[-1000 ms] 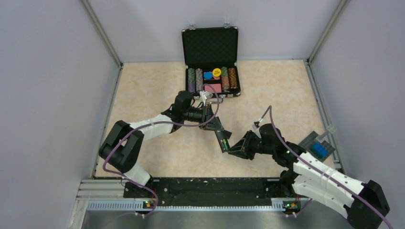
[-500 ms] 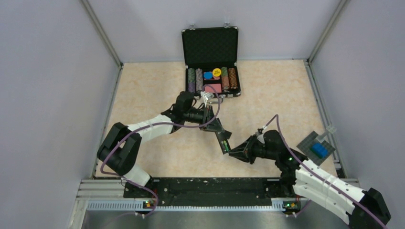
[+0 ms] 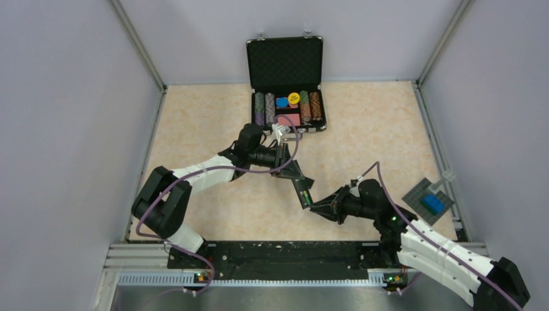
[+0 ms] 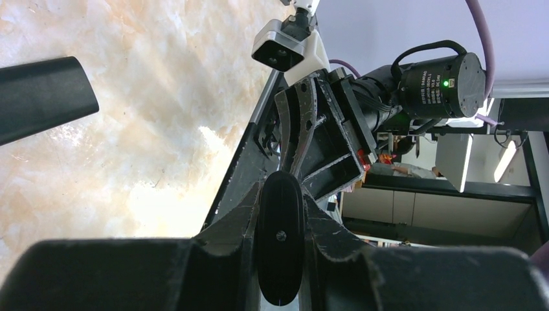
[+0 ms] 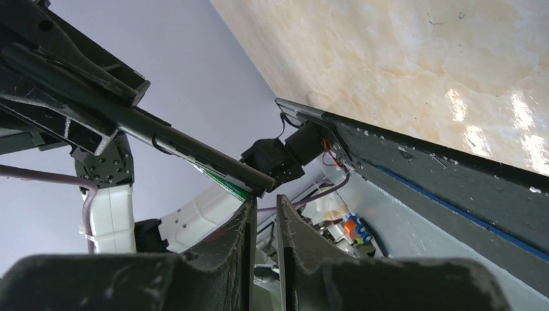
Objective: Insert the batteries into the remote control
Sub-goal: Load the battery into the remote control.
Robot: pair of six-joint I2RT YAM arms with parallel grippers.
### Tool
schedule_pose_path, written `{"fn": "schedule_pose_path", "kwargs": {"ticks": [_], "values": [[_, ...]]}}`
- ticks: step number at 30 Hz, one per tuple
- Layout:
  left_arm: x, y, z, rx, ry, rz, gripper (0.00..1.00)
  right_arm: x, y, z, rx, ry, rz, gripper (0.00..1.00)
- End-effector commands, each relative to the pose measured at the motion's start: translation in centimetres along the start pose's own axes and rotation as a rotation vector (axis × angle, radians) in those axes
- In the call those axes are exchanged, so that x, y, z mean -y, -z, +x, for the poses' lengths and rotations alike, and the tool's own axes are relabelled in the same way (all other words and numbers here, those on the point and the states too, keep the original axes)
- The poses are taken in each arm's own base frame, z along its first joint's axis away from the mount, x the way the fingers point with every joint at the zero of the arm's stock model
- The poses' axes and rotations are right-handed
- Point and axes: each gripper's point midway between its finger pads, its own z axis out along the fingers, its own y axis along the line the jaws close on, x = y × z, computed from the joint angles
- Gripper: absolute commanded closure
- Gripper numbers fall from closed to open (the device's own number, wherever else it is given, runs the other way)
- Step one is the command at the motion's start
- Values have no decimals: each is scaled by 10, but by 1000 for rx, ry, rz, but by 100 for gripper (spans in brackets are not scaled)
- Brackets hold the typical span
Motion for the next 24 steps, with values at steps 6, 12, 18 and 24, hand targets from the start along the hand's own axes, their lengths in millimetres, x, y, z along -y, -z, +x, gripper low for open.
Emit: {"fn": "schedule_pose_path", "kwargs": {"ticks": [6,12,18,24], "values": [[56,11,6,-60,-56,126,100,14,-4,-24,98,-122,22,84],[43,15,-7,-17,6,85,100,14,0,-25,112,-104,16,83],[26,16,-16,2,92,53,100,11,1,-24,114,-67,8,83],[21,15,-18,6,121,42,100,2,2,-23,117,-6,-13,81]]}}
